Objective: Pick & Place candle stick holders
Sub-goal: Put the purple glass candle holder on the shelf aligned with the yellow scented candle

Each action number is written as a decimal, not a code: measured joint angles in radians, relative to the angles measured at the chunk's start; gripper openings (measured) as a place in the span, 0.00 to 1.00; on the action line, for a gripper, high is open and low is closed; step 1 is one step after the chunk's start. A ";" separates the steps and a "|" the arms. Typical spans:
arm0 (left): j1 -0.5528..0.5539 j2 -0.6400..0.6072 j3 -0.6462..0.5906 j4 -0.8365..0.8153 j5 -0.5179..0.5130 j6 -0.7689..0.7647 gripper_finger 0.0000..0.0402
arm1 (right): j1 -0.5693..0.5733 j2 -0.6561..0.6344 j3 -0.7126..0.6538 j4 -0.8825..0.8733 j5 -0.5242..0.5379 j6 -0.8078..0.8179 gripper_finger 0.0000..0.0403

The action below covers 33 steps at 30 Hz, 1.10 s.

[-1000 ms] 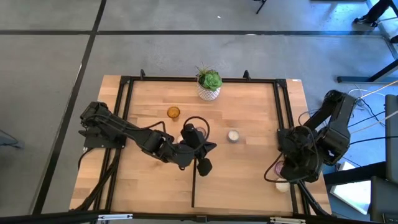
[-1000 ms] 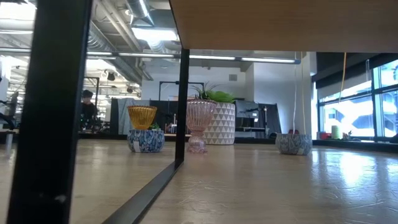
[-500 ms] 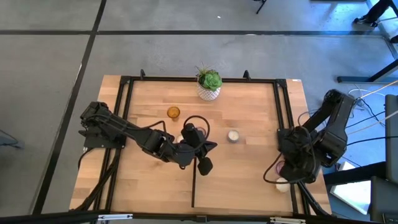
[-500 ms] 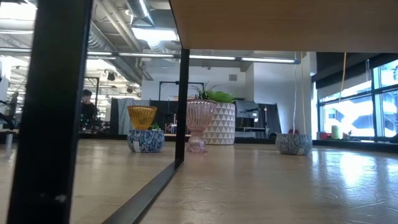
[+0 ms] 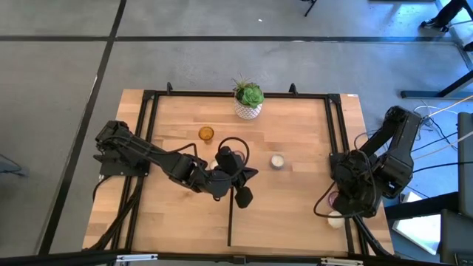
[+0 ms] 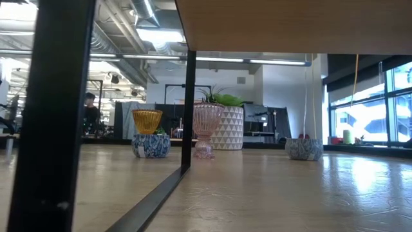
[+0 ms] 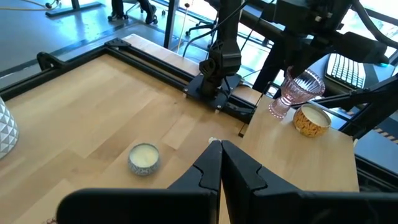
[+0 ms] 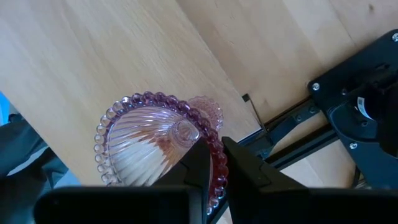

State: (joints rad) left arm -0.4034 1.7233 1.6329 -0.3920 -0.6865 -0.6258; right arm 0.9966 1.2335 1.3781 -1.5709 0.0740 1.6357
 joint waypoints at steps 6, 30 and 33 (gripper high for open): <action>0.000 0.000 0.000 0.000 0.000 0.000 0.01 | 0.000 0.000 0.000 0.000 0.000 0.003 0.11; 0.002 0.016 0.000 0.004 0.023 0.003 0.00 | 0.000 0.000 0.000 0.000 0.019 -0.020 0.35; 0.007 0.030 -0.005 0.006 0.036 -0.006 0.01 | 0.000 0.000 0.000 0.000 0.020 -0.024 0.35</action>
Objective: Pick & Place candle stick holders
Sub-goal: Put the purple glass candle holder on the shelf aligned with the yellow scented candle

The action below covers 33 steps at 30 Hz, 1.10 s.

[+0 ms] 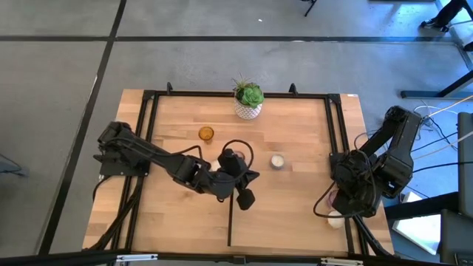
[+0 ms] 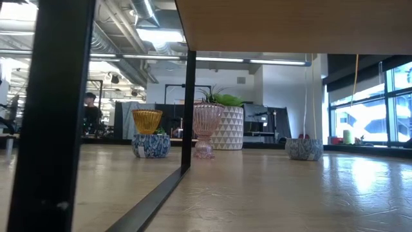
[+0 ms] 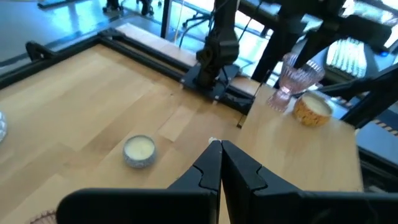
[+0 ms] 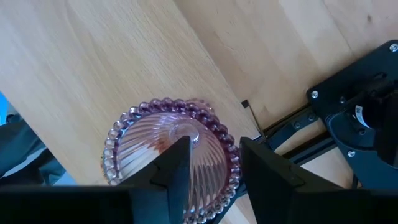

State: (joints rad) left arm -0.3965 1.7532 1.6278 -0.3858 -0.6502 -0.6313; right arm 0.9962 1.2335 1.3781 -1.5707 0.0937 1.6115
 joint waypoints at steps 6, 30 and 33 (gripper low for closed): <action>0.007 0.026 0.000 0.038 0.024 -0.003 0.01 | 0.000 0.000 0.000 0.000 0.000 -0.006 0.35; 0.006 0.029 0.000 0.054 0.023 0.001 0.01 | -0.111 0.001 0.000 0.007 0.037 -0.135 0.11; 0.006 0.029 0.000 0.053 0.023 0.001 0.01 | -0.125 0.001 0.000 0.044 0.031 -0.165 0.11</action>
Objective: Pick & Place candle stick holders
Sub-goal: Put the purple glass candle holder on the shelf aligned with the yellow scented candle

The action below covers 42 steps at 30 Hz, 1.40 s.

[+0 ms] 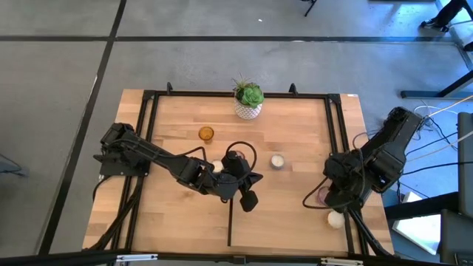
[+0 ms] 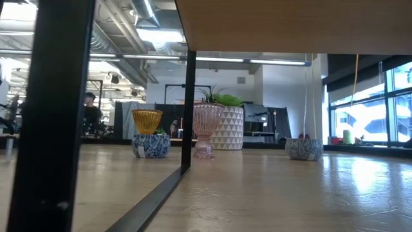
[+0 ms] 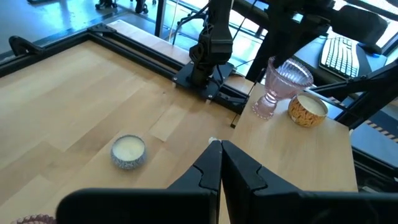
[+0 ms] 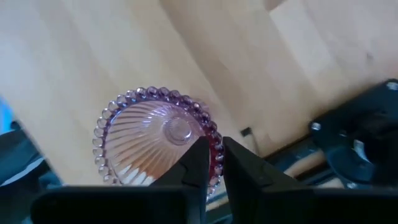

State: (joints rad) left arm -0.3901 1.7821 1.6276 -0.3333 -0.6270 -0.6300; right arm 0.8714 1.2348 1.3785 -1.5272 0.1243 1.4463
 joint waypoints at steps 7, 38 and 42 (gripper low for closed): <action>-0.001 0.000 0.000 -0.008 0.000 0.004 0.01 | -0.008 0.015 0.000 0.125 -0.014 -0.073 0.11; -0.004 0.000 0.000 -0.007 -0.009 0.002 0.01 | 0.089 0.107 0.124 0.086 -0.150 -0.074 0.11; -0.003 0.000 0.000 -0.007 -0.009 0.003 0.00 | 0.090 0.108 0.128 0.095 -0.147 -0.074 0.11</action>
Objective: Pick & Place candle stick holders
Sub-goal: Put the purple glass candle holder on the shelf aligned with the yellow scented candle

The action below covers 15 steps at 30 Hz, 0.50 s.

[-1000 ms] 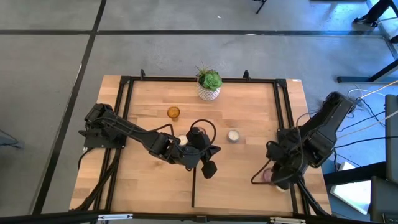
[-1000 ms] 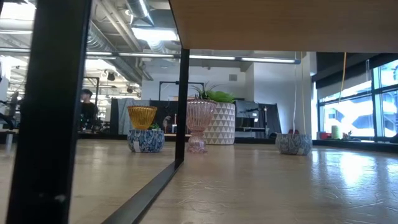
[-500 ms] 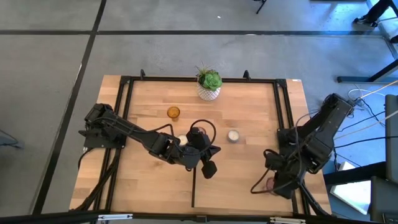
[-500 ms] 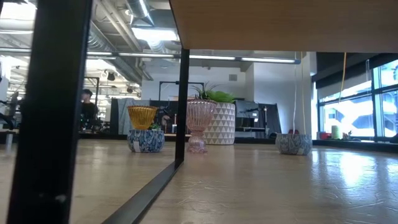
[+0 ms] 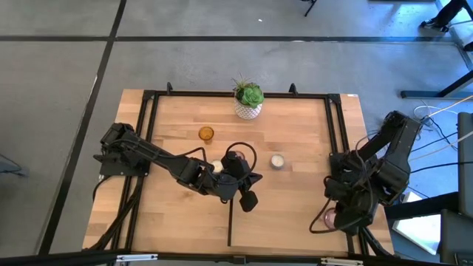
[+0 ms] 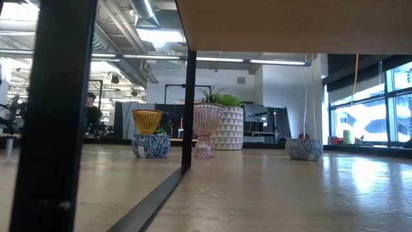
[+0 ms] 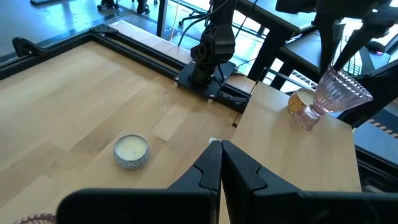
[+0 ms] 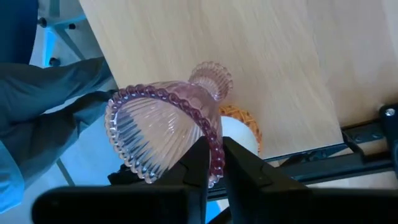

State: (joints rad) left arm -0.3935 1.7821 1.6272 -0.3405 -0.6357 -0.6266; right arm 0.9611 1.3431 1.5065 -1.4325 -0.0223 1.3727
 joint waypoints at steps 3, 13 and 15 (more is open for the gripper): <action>0.000 0.000 0.000 0.000 0.000 0.000 0.01 | 0.000 0.007 0.000 0.009 -0.005 0.000 0.11; 0.000 0.000 0.000 0.000 0.000 0.004 0.01 | 0.005 0.051 0.001 0.087 -0.087 -0.045 0.10; 0.000 0.000 0.000 0.000 0.000 0.004 0.01 | 0.013 0.052 0.001 0.088 -0.092 -0.045 0.10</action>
State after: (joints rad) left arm -0.3931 1.7821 1.6272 -0.3408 -0.6357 -0.6228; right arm 0.9741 1.3956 1.5074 -1.3449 -0.1143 1.3277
